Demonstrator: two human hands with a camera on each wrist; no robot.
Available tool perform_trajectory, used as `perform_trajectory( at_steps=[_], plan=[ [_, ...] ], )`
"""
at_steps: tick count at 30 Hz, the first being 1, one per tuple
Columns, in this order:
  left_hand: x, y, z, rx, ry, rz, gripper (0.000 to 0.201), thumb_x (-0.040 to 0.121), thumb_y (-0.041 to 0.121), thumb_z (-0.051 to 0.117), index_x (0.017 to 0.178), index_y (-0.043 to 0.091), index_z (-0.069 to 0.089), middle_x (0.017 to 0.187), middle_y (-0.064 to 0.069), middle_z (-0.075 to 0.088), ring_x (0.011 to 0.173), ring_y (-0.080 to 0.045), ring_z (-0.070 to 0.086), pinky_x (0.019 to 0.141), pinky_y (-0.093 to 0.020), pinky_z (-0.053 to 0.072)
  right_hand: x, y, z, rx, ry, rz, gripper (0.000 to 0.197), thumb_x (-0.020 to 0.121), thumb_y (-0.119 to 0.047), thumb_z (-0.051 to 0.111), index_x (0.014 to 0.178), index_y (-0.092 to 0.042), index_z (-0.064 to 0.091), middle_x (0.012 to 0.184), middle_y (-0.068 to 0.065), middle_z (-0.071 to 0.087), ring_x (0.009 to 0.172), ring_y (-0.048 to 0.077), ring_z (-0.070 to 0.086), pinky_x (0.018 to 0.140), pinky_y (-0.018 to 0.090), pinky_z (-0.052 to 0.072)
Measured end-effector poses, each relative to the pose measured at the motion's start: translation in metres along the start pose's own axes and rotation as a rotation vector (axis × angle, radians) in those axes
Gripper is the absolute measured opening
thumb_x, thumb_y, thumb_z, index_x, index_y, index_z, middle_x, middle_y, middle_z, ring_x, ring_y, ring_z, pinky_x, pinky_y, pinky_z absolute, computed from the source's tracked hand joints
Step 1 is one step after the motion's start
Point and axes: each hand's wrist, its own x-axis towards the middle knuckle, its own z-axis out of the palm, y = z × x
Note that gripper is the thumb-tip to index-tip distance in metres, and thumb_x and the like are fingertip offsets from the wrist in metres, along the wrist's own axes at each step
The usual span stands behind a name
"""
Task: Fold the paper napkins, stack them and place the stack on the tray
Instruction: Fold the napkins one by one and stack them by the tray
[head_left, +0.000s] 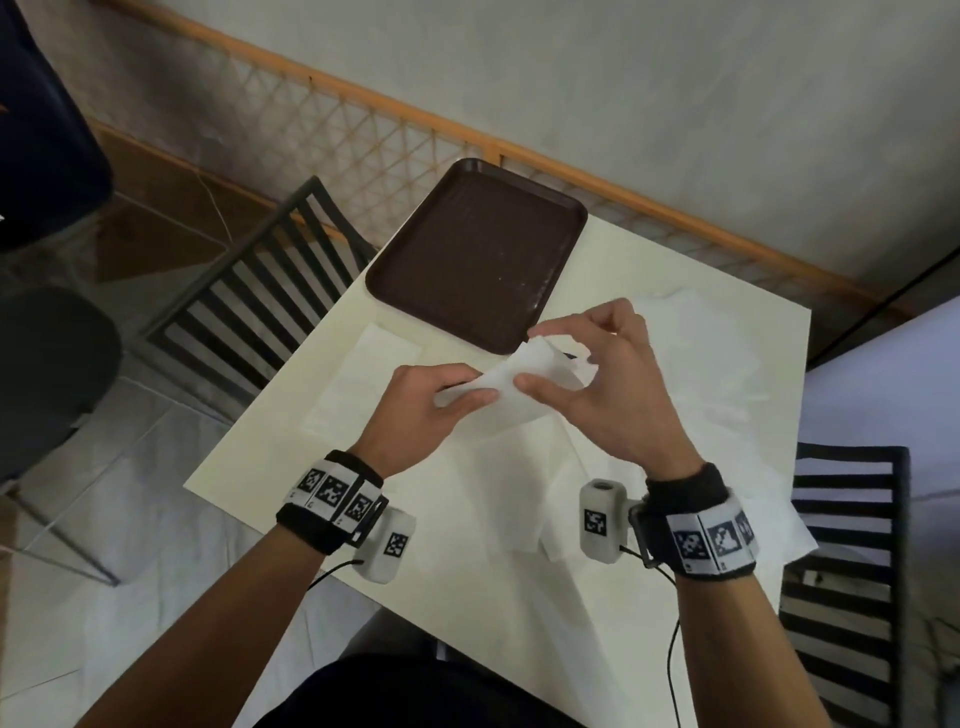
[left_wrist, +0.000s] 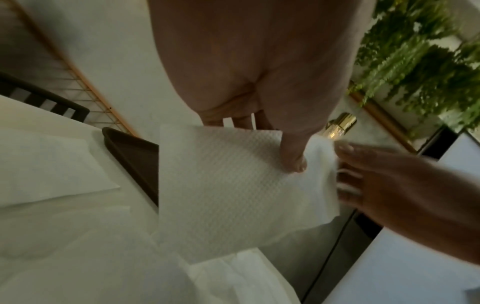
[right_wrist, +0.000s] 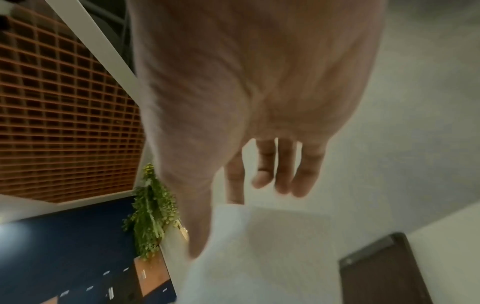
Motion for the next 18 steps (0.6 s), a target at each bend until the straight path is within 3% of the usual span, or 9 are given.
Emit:
perform_trajectory(
  at_steps=[2, 3, 5, 7, 9, 12, 13, 15, 18],
  plan=[
    [-0.002, -0.002, -0.009, -0.027, -0.016, -0.045, 0.024, 0.099, 0.039, 0.074, 0.092, 0.016, 0.077, 0.081, -0.003, 0.07, 0.079, -0.027, 0.063, 0.072, -0.038, 0.051, 0.016, 0.006, 0.011, 0.092, -0.123, 0.066, 0.046, 0.081, -0.058, 0.09, 0.119, -0.039, 0.072, 0.13, -0.01, 0.055, 0.125, 0.007, 0.055, 0.102, 0.026, 0.053],
    [-0.002, -0.004, -0.014, -0.037, -0.017, -0.066, 0.025, 0.099, 0.041, 0.074, 0.092, 0.017, 0.077, 0.081, -0.005, 0.07, 0.08, -0.03, 0.063, 0.072, -0.039, 0.051, 0.025, 0.008, 0.019, 0.172, -0.166, 0.09, 0.04, 0.083, -0.053, 0.09, 0.115, -0.034, 0.073, 0.128, -0.01, 0.062, 0.121, 0.007, 0.061, 0.102, 0.033, 0.056],
    [-0.002, -0.014, -0.026, -0.051, 0.007, -0.122, 0.022, 0.098, 0.042, 0.074, 0.094, 0.021, 0.077, 0.083, -0.001, 0.073, 0.08, -0.026, 0.067, 0.074, -0.04, 0.055, 0.044, 0.007, 0.039, 0.282, -0.208, 0.123, 0.026, 0.092, -0.042, 0.086, 0.105, -0.023, 0.075, 0.108, -0.007, 0.075, 0.101, 0.011, 0.072, 0.09, 0.04, 0.062],
    [-0.002, -0.032, -0.041, -0.029, 0.067, -0.215, 0.018, 0.097, 0.042, 0.076, 0.097, 0.023, 0.078, 0.09, 0.005, 0.078, 0.085, -0.017, 0.074, 0.082, -0.042, 0.061, 0.065, 0.005, 0.064, 0.3, -0.175, 0.162, 0.022, 0.095, -0.04, 0.082, 0.101, -0.02, 0.074, 0.097, -0.005, 0.077, 0.091, 0.014, 0.074, 0.082, 0.041, 0.062],
    [-0.006, -0.06, -0.056, 0.018, 0.18, -0.306, 0.015, 0.095, 0.037, 0.08, 0.099, 0.022, 0.079, 0.094, 0.008, 0.08, 0.089, -0.011, 0.076, 0.089, -0.043, 0.061, 0.089, 0.004, 0.094, 0.265, -0.124, 0.193, 0.023, 0.094, -0.041, 0.082, 0.097, -0.02, 0.072, 0.093, -0.005, 0.075, 0.088, 0.016, 0.073, 0.079, 0.039, 0.061],
    [-0.016, -0.102, -0.073, 0.099, 0.307, -0.459, 0.015, 0.092, 0.032, 0.083, 0.103, 0.022, 0.079, 0.094, 0.005, 0.08, 0.078, -0.013, 0.077, 0.09, -0.045, 0.063, 0.122, 0.005, 0.141, 0.136, -0.167, 0.192, 0.023, 0.094, -0.038, 0.083, 0.092, -0.022, 0.067, 0.082, -0.009, 0.066, 0.076, 0.006, 0.062, 0.066, 0.021, 0.043],
    [-0.02, -0.115, -0.076, 0.139, 0.314, -0.498, 0.015, 0.092, 0.032, 0.083, 0.102, 0.022, 0.078, 0.091, 0.004, 0.08, 0.073, -0.014, 0.077, 0.091, -0.048, 0.062, 0.132, 0.006, 0.157, 0.112, -0.201, 0.192, 0.021, 0.094, -0.037, 0.083, 0.097, -0.023, 0.069, 0.084, -0.009, 0.066, 0.077, 0.005, 0.06, 0.068, 0.02, 0.04],
    [-0.025, -0.135, -0.08, 0.226, 0.317, -0.54, 0.014, 0.093, 0.031, 0.082, 0.101, 0.021, 0.077, 0.082, 0.006, 0.078, 0.073, -0.018, 0.076, 0.096, -0.054, 0.057, 0.149, 0.007, 0.188, 0.081, -0.261, 0.195, 0.026, 0.095, -0.035, 0.082, 0.112, -0.018, 0.073, 0.097, -0.001, 0.069, 0.09, 0.016, 0.062, 0.079, 0.025, 0.04],
    [-0.026, -0.152, -0.084, 0.306, 0.351, -0.573, 0.015, 0.095, 0.029, 0.079, 0.102, 0.015, 0.077, 0.083, 0.001, 0.079, 0.079, -0.023, 0.076, 0.1, -0.05, 0.055, 0.166, 0.007, 0.224, -0.017, -0.319, 0.209, 0.038, 0.099, -0.036, 0.078, 0.13, -0.016, 0.068, 0.124, 0.013, 0.068, 0.104, 0.022, 0.05, 0.088, 0.03, 0.037]
  ],
)
